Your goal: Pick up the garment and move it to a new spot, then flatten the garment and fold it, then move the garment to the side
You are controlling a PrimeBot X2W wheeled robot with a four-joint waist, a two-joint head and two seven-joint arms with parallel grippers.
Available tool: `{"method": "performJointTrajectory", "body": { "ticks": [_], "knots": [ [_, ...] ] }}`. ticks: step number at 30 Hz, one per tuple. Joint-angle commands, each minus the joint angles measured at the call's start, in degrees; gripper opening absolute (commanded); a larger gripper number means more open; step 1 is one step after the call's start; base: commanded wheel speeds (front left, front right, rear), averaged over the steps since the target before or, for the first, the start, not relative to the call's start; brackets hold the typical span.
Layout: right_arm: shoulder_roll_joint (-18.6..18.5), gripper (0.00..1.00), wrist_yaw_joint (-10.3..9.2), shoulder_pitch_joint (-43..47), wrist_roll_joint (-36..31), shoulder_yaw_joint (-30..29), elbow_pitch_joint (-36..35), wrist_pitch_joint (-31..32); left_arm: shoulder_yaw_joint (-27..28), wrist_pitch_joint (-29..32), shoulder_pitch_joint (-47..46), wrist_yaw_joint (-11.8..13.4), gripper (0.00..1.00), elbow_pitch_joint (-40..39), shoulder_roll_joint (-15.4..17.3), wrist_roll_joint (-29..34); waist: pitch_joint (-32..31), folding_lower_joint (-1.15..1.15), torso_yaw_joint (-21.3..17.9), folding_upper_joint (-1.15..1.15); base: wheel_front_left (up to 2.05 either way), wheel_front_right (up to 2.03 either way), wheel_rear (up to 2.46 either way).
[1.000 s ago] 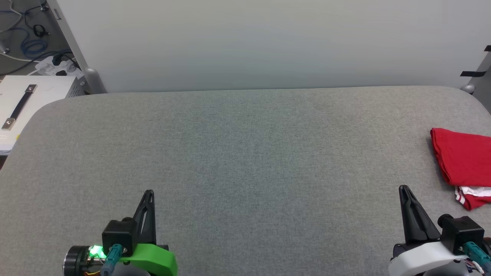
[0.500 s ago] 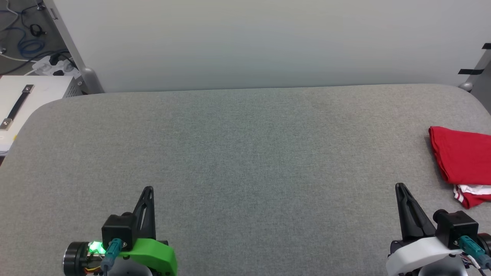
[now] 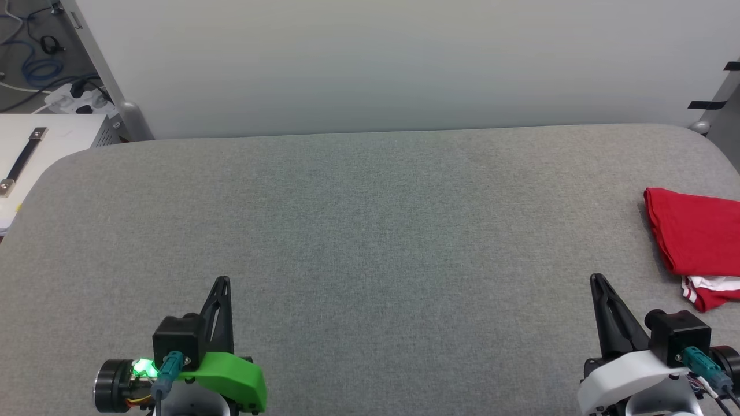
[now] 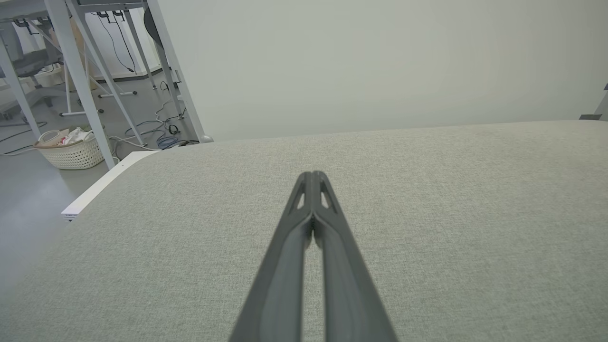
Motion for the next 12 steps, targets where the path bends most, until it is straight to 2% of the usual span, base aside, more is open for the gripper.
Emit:
{"method": "performJointTrajectory", "body": {
  "ticks": [1, 12],
  "knots": [
    [0.29, 0.0, -0.03, -1.18, -0.48, 0.21, 0.29, 0.36, 0.23, 0.38, -1.05, -0.22, 0.0, -0.3, -0.26, 0.53, 0.02, 0.0, -0.04, 0.0, 0.0, 0.0, 0.0],
    [0.39, 0.0, -0.03, -2.08, -1.06, 0.5, 0.85, 1.52, 0.61, 1.63, -1.63, -0.28, 0.0, -0.5, -0.52, 0.78, 0.2, 0.0, -0.3, 0.0, 0.0, 0.0, 0.0]
  ]
}}
